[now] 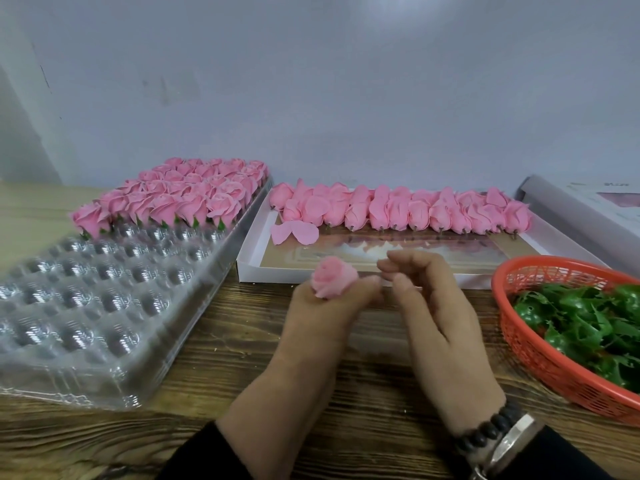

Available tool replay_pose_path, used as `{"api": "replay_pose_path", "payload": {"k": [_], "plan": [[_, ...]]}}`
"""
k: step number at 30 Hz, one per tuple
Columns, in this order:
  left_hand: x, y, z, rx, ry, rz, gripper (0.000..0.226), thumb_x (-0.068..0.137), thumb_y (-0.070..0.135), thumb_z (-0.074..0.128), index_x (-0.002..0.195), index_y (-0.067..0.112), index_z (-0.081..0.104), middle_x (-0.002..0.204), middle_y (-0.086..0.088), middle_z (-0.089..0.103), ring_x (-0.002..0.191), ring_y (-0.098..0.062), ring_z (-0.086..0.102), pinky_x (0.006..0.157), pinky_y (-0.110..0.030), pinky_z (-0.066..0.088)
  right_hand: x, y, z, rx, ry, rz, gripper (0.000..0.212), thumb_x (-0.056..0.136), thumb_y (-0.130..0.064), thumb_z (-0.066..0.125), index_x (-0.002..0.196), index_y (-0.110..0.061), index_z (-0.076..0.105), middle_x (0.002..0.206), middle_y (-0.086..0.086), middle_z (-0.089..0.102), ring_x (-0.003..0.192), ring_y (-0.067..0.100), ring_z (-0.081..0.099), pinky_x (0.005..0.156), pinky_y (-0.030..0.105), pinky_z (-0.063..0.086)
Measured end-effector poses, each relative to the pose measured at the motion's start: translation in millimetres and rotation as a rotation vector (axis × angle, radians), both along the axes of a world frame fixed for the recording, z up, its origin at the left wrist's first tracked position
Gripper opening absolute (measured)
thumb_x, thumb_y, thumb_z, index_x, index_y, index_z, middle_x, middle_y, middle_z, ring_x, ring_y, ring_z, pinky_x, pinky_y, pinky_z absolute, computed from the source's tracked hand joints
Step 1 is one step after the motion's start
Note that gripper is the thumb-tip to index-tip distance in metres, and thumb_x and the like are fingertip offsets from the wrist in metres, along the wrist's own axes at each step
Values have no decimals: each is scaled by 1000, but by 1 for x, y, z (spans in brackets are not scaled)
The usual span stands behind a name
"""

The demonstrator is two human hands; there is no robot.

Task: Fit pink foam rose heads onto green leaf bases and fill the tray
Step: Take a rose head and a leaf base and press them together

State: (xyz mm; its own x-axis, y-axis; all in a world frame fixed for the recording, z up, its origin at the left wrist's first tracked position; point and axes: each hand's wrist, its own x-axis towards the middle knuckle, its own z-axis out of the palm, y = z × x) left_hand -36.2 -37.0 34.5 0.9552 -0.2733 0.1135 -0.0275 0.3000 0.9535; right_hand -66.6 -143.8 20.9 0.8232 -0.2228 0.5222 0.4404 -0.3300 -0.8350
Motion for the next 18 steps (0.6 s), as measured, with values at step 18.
{"api": "replay_pose_path", "payload": {"k": [18], "plan": [[-1, -4, -7, -160, 127, -1, 22, 64, 20, 67, 79, 4, 72, 70, -13, 63, 68, -21, 63, 66, -31, 52, 6, 2, -11, -257, 132, 49, 15, 68, -14, 69, 70, -23, 56, 70, -9, 56, 72, 2, 53, 68, 8, 38]]}}
